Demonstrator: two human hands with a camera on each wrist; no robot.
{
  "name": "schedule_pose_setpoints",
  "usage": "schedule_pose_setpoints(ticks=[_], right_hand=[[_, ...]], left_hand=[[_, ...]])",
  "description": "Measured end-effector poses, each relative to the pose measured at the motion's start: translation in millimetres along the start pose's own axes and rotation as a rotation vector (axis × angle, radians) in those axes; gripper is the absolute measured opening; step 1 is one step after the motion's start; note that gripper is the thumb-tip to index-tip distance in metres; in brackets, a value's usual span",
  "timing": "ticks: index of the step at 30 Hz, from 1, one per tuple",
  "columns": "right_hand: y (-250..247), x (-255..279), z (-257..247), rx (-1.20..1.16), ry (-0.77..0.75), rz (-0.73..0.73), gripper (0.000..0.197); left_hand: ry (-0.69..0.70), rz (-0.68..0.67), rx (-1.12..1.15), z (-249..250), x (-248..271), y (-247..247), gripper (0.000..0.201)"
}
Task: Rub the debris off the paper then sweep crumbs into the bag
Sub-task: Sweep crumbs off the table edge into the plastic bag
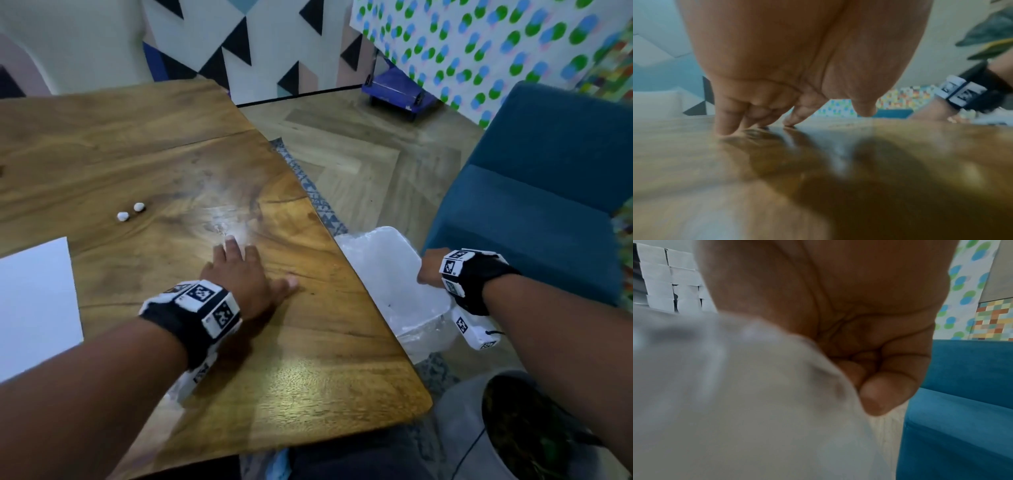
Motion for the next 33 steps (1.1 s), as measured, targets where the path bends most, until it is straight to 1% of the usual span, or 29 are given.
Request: schedule_pose_setpoints(ticks=[1, 2, 5, 7, 9, 10, 11, 12, 14, 16, 17, 18, 19, 20, 21, 23, 25, 27, 28, 30, 32, 33], right_hand=[[0.4, -1.3, -0.7, 0.008, -0.004, 0.009, 0.013], [0.4, -1.4, -1.8, 0.024, -0.012, 0.012, 0.015], [3.4, 1.0, -6.5, 0.080, -0.027, -0.012, 0.026], [2.4, 2.9, -10.5, 0.096, -0.028, -0.011, 0.026], [1.2, 2.1, -12.6, 0.092, -0.034, -0.005, 0.025], [1.0, 2.3, -12.8, 0.085, -0.041, -0.001, 0.023], [1.8, 1.8, -12.3, 0.082, -0.044, -0.002, 0.019], [2.3, 2.6, -11.4, 0.080, -0.049, -0.003, 0.017], [4.9, 2.5, -9.3, 0.092, -0.053, -0.013, 0.019], [8.6, 1.5, -6.6, 0.086, -0.057, -0.018, 0.025], [9.9, 1.1, -5.4, 0.093, -0.061, -0.022, 0.026], [11.6, 1.5, -5.0, 0.101, -0.070, -0.028, 0.026], [12.8, 1.0, -4.2, 0.108, -0.071, -0.028, 0.025], [13.0, 1.0, -3.3, 0.105, -0.068, -0.023, 0.023], [13.1, 1.1, -2.1, 0.093, -0.059, -0.024, 0.020], [11.8, 2.0, -1.5, 0.088, -0.060, -0.019, 0.015], [8.1, 2.9, -1.0, 0.092, -0.058, -0.006, 0.015], [4.9, 5.2, -1.1, 0.107, -0.055, -0.002, 0.018], [3.5, 6.9, -2.2, 0.120, -0.057, -0.009, 0.018], [2.2, 10.4, -4.0, 0.130, -0.064, -0.021, 0.017], [2.2, 12.2, -1.7, 0.104, -0.054, -0.029, 0.018], [2.6, 11.7, -0.8, 0.090, -0.054, -0.026, 0.019]], left_hand=[[0.001, -0.025, -0.003, 3.0, 3.5, 8.5, 0.120], [0.039, -0.030, 0.005, 18.6, 9.7, 14.0, 0.123], [0.229, -0.040, 0.058, 101.5, 28.1, 26.8, 0.122], [0.338, -0.095, 0.079, 155.6, 39.8, 32.6, 0.119], [0.421, -0.123, 0.119, 188.1, 48.4, 26.6, 0.116], [0.439, -0.106, 0.145, 191.1, 48.6, 19.6, 0.114], [0.429, -0.067, 0.165, 183.3, 46.0, 11.0, 0.113], [0.395, -0.016, 0.173, 165.3, 40.6, 3.2, 0.113], [0.270, 0.065, 0.126, 106.7, 26.0, -5.1, 0.112], [0.118, 0.067, 0.061, 38.6, 13.7, -1.4, 0.114], [0.063, 0.042, 0.043, 13.7, 12.1, 3.8, 0.115], [0.034, 0.008, 0.034, -0.4, 14.3, 10.6, 0.116], [0.026, -0.016, 0.026, -2.1, 18.4, 18.4, 0.119], [0.044, -0.016, 0.021, 8.3, 23.9, 23.3, 0.122], [0.092, 0.000, 0.020, 29.5, 30.3, 26.3, 0.124], [0.251, 0.006, 0.054, 92.1, 43.7, 33.9, 0.126], [0.409, -0.066, 0.118, 157.8, 56.6, 40.4, 0.123], [0.504, -0.131, 0.168, 202.7, 67.0, 35.8, 0.119], [0.521, -0.141, 0.198, 212.6, 69.1, 28.6, 0.117], [0.508, -0.135, 0.231, 207.6, 64.8, 18.5, 0.116], [0.438, -0.074, 0.205, 171.1, 53.1, 10.0, 0.115], [0.390, -0.029, 0.174, 143.9, 46.9, 5.4, 0.115]])
Point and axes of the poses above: each hand's wrist, its own x-axis away from the middle knuckle, its own y-axis out of the palm, z = x × y, the point moved 10 cm from there along -x, towards the middle knuckle, and after that the axes turned 1 degree about -z, right-handed, at the moved point
